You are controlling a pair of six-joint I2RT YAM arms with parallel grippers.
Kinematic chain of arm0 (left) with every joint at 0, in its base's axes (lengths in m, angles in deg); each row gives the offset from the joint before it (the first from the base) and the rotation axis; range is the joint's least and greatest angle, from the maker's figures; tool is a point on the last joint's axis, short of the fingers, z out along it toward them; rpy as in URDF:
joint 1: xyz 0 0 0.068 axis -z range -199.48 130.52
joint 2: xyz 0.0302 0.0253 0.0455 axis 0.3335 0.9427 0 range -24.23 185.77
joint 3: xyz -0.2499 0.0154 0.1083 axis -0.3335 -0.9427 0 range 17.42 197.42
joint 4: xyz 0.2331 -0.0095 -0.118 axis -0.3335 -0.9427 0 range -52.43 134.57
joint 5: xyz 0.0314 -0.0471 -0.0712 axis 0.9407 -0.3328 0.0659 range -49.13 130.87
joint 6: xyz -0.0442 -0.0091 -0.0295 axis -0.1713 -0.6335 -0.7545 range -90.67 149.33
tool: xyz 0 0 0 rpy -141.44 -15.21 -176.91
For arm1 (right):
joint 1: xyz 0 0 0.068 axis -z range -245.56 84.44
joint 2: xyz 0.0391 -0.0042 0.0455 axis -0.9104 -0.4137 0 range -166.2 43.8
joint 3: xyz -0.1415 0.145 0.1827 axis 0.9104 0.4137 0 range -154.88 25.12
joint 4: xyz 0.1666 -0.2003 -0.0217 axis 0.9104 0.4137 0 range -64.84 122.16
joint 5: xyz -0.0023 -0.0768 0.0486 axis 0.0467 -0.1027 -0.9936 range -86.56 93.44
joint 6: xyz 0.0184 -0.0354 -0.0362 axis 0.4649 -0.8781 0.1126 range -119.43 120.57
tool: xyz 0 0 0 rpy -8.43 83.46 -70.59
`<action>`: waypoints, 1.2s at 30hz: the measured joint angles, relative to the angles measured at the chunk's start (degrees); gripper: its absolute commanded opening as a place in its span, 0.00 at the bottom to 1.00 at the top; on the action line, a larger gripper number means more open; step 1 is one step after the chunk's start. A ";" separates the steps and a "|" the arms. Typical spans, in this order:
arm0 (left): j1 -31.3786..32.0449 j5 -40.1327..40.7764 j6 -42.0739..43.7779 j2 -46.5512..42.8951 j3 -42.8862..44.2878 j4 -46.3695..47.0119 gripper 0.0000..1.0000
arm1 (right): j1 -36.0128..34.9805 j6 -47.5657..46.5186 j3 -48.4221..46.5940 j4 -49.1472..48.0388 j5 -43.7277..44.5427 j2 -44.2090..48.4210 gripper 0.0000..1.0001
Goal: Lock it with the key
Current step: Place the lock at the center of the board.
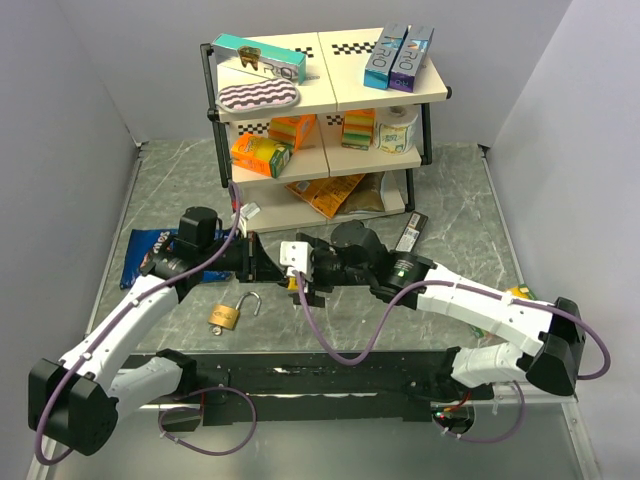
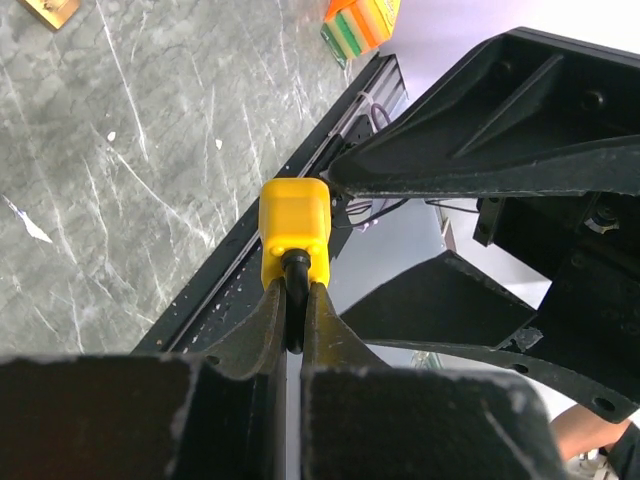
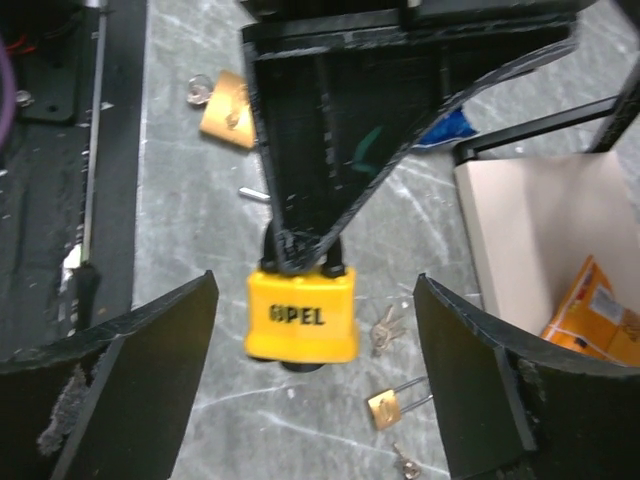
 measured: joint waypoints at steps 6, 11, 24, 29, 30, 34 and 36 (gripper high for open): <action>0.00 0.42 -1.07 -0.63 -0.28 -0.02 0.01 | -0.37 -1.84 1.16 -2.51 1.57 -0.66 0.79; 0.00 0.70 -1.16 -0.87 -0.28 -0.04 0.01 | -0.48 -3.10 1.90 -2.56 1.27 -1.31 0.74; 0.00 1.44 -2.16 -1.27 -0.92 0.00 0.01 | -0.70 -4.52 2.54 -2.64 1.29 -3.48 0.68; 0.00 1.51 -2.40 -1.40 -0.94 0.17 0.01 | -0.70 -4.68 2.54 -2.58 1.44 -3.80 0.48; 0.00 1.57 -2.45 -1.44 -0.94 0.24 0.01 | -0.70 -4.63 2.54 -2.64 1.64 -3.80 0.44; 0.00 1.79 -2.56 -1.73 -1.40 0.55 0.25 | -0.70 -4.17 2.54 -2.62 1.86 -3.82 0.20; 0.00 2.12 -2.47 -1.73 -1.57 0.72 0.56 | -0.70 -3.52 2.54 -2.58 1.86 -3.82 0.05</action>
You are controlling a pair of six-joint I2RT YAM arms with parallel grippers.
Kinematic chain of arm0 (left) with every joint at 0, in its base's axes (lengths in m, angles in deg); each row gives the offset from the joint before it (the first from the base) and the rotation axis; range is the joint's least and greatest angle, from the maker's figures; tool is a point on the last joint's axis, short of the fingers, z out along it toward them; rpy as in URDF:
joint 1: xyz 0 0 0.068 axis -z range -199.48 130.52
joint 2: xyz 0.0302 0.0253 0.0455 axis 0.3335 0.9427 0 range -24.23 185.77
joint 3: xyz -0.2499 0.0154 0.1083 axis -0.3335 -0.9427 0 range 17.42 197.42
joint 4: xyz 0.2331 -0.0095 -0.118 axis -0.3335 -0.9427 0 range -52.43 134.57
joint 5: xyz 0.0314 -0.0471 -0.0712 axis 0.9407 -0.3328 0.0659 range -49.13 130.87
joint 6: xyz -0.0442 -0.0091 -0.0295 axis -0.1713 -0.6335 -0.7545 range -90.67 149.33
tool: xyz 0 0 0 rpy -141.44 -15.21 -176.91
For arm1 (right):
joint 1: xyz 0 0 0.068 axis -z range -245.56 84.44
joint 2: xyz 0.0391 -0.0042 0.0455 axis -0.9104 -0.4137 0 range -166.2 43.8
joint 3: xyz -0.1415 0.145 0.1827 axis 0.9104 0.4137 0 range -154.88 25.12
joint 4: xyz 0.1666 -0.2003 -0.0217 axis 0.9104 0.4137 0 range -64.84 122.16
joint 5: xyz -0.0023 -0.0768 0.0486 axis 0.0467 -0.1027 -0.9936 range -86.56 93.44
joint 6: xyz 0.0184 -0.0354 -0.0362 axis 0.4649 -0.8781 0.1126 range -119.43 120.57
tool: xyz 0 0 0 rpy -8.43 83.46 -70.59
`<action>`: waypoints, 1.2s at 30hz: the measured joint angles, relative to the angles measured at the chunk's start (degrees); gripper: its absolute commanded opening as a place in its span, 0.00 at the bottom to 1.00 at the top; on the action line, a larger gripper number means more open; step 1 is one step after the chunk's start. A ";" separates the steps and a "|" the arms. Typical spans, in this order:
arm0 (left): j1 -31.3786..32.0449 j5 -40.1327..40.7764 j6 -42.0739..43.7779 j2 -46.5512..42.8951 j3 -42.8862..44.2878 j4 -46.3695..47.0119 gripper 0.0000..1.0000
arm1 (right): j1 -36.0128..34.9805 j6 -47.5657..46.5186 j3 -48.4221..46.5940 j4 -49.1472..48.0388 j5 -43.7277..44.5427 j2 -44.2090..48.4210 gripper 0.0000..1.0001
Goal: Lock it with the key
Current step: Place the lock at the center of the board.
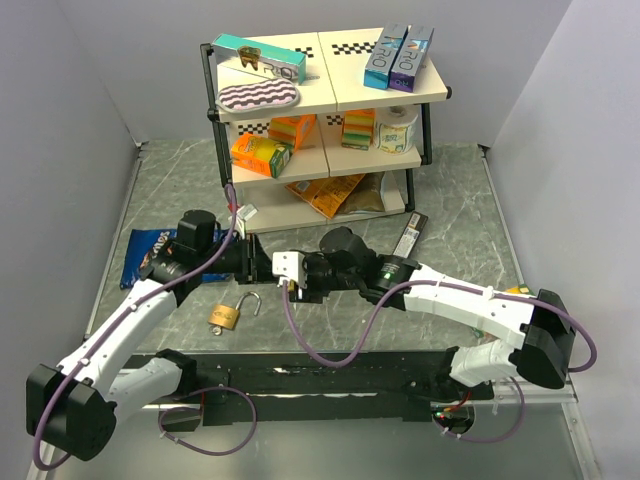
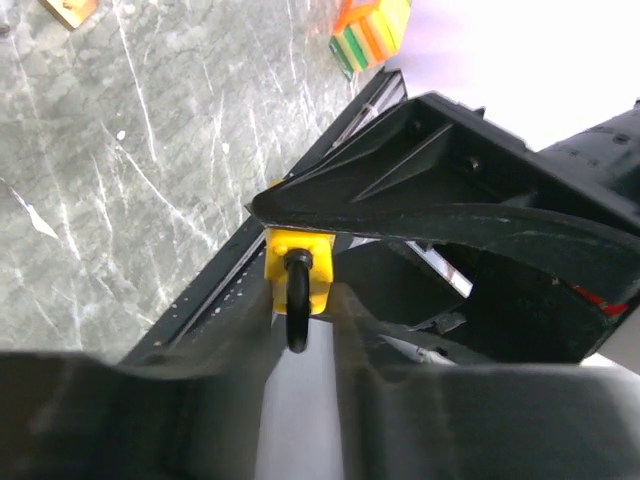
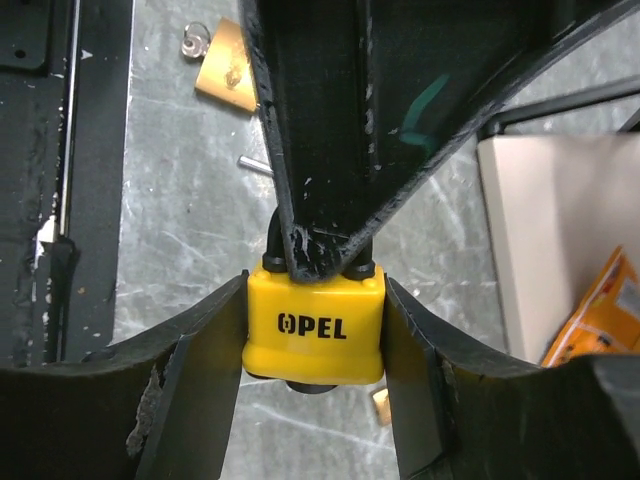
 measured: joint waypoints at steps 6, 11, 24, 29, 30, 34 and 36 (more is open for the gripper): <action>-4.74 3.69 0.13 -0.94 -0.26 -0.98 0.97 | 0.61 6.25 -3.04 3.74 0.85 -3.45 0.00; -16.46 6.88 -2.36 -5.81 -0.48 -1.18 0.96 | 3.41 16.11 -12.22 10.32 1.62 -11.13 0.00; -39.36 10.01 -3.96 -7.26 1.77 -3.08 0.96 | 4.63 45.55 -26.16 16.48 11.47 -30.10 0.00; -40.96 9.66 -2.91 -6.91 2.62 -3.41 0.96 | 4.70 52.24 -26.40 16.59 16.98 -36.00 0.00; -41.07 9.62 -2.60 -6.88 2.67 -3.41 0.96 | 4.70 53.05 -26.40 16.61 18.08 -36.94 0.00; -41.31 9.44 -1.42 -6.88 2.69 -3.56 0.96 | 4.96 55.34 -27.12 16.85 20.83 -40.04 0.00; -41.33 9.11 -1.03 -6.82 2.69 -3.58 0.96 | 5.29 56.24 -28.37 17.25 21.75 -41.48 0.00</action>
